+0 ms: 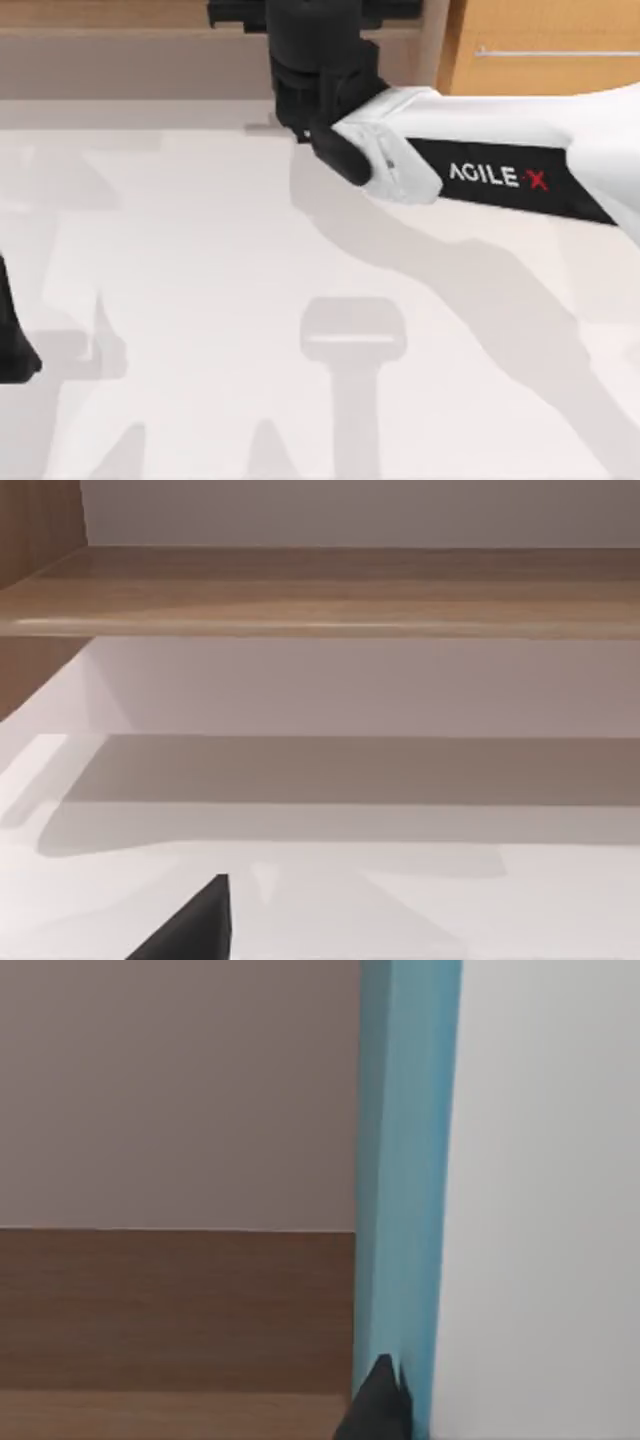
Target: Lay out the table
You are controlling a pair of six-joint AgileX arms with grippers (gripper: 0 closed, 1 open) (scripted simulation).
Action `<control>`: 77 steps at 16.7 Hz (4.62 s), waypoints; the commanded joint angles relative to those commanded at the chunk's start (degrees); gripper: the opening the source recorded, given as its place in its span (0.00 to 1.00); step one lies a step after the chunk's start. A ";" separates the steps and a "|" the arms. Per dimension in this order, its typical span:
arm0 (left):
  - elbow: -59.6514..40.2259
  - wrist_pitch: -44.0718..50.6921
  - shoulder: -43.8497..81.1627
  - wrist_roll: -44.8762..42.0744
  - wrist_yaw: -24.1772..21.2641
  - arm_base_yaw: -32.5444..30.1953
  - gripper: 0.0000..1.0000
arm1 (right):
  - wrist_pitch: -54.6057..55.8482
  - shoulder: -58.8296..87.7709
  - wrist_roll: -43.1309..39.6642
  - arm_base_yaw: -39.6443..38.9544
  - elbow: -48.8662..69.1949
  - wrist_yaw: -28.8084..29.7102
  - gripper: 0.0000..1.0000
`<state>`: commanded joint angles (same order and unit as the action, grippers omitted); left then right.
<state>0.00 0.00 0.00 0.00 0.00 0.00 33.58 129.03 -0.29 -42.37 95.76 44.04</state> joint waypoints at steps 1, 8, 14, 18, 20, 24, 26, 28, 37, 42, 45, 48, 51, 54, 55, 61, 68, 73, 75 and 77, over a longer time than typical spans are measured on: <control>0.00 0.00 0.00 0.00 0.00 0.00 1.00 | 0.00 0.00 0.00 0.00 0.00 0.00 0.00; 0.00 0.00 0.00 0.00 0.00 0.00 1.00 | -0.76 -0.44 -1.01 -2.12 0.61 -2.65 0.00; 0.00 0.00 0.00 0.00 0.00 0.00 1.00 | -2.07 -1.41 -2.84 -10.14 2.49 -13.18 0.00; 0.00 0.00 0.00 0.00 0.00 0.00 1.00 | -1.34 -5.82 -2.21 -10.72 6.10 -21.32 0.00; 0.00 0.00 0.00 0.00 0.00 0.00 1.00 | -0.79 -8.88 -1.22 -8.40 8.11 -25.03 0.00; 0.00 0.00 0.00 0.00 0.00 0.00 1.00 | 0.30 -15.05 2.42 2.59 11.24 -31.31 0.00; 0.00 0.00 0.00 0.00 0.00 0.00 1.00 | 0.87 -18.08 5.17 10.18 11.91 -34.20 0.00; 0.00 0.00 0.00 0.00 0.00 0.00 1.00 | 1.26 -20.79 8.47 18.74 11.58 -36.97 0.00; 0.00 0.00 0.00 0.00 0.00 0.00 1.00 | -0.22 -25.79 28.44 61.05 -3.72 -48.41 0.00; 0.00 0.00 0.00 0.00 0.00 0.00 1.00 | -0.01 -23.48 44.06 79.03 -17.06 -54.66 0.00; 0.00 0.00 0.00 0.00 0.00 0.00 1.00 | 0.62 -21.55 53.98 84.61 -25.07 -58.39 0.00; 0.00 0.00 0.00 0.00 0.00 0.00 1.00 | 1.51 -20.42 63.40 85.56 -32.35 -62.00 0.00; 0.00 0.00 0.00 0.00 0.00 0.00 1.00 | 2.70 -20.60 71.66 82.45 -38.17 -65.51 0.00; 0.00 0.00 0.00 0.00 0.00 0.00 1.00 | 4.05 -21.44 78.19 77.15 -42.01 -68.49 0.00; 0.00 0.00 0.00 0.00 0.00 0.00 1.00 | 4.41 -21.56 79.75 75.53 -42.73 -69.19 0.00; 0.00 0.00 0.00 0.00 0.00 0.00 1.00 | 5.10 -21.44 82.85 72.24 -43.90 -70.54 0.00; 0.00 0.00 0.00 0.00 0.00 0.00 1.00 | 4.88 -19.35 83.19 71.64 -41.48 -69.77 0.00; 0.00 0.00 0.00 0.00 0.00 0.00 1.00 | 4.45 -16.38 83.54 70.36 -37.87 -68.65 0.00; 0.00 0.00 0.00 0.00 0.00 0.00 1.00 | 4.34 -16.10 83.52 70.16 -37.53 -68.46 0.00; 0.00 0.00 0.00 0.00 0.00 0.00 1.00 | 4.34 -16.10 83.52 70.16 -37.53 -68.46 0.00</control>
<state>0.00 0.00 0.00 0.00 0.00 0.00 37.92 112.93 83.23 27.79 58.22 -24.42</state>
